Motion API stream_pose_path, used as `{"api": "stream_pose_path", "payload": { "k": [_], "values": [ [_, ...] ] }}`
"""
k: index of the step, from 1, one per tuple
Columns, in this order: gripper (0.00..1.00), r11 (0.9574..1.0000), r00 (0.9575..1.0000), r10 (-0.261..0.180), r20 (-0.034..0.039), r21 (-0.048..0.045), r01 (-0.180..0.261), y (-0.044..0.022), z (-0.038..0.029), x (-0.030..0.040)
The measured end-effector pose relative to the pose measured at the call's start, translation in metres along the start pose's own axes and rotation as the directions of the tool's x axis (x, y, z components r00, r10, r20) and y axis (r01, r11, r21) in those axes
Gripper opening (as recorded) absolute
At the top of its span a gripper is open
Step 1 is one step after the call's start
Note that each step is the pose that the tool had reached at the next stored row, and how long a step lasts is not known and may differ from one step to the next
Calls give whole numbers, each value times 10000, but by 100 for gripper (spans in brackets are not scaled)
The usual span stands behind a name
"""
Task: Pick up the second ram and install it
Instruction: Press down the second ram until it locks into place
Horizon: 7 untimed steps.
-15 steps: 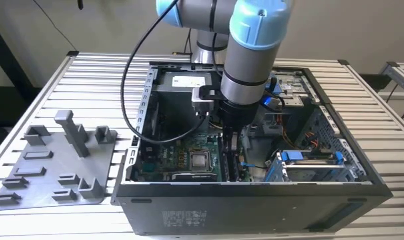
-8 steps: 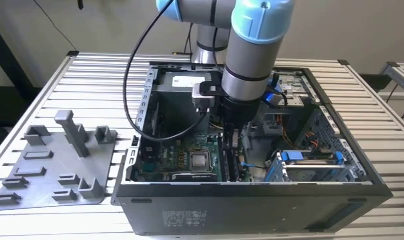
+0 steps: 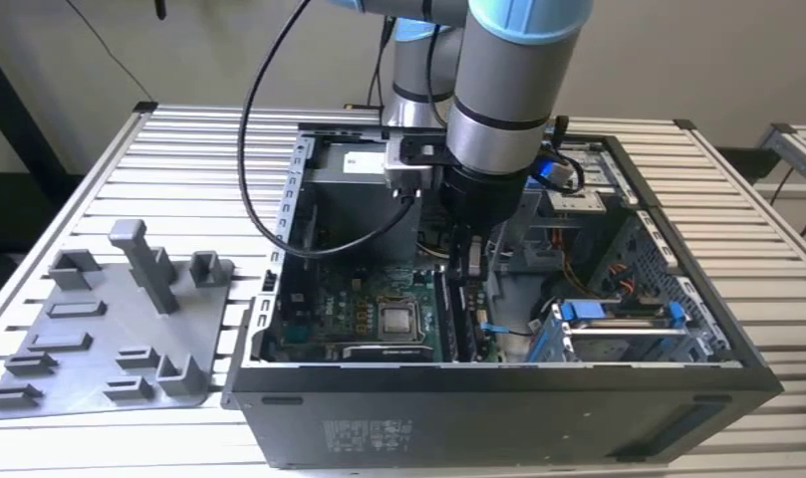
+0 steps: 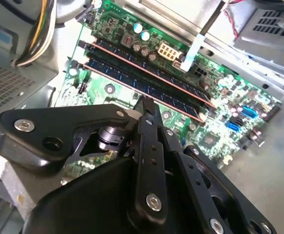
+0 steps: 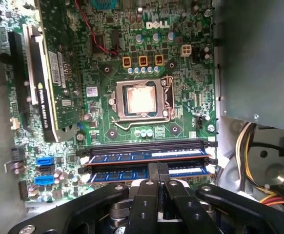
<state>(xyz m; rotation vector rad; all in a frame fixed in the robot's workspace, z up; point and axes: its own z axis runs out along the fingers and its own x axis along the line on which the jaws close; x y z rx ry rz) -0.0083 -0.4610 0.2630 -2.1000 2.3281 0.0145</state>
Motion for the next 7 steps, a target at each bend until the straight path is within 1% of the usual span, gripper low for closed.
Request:
{"api": "stream_pose_path", "payload": {
  "k": [7],
  "values": [
    [11,10000,10000,-1,3,0,1,0,-2,0]
  ]
}}
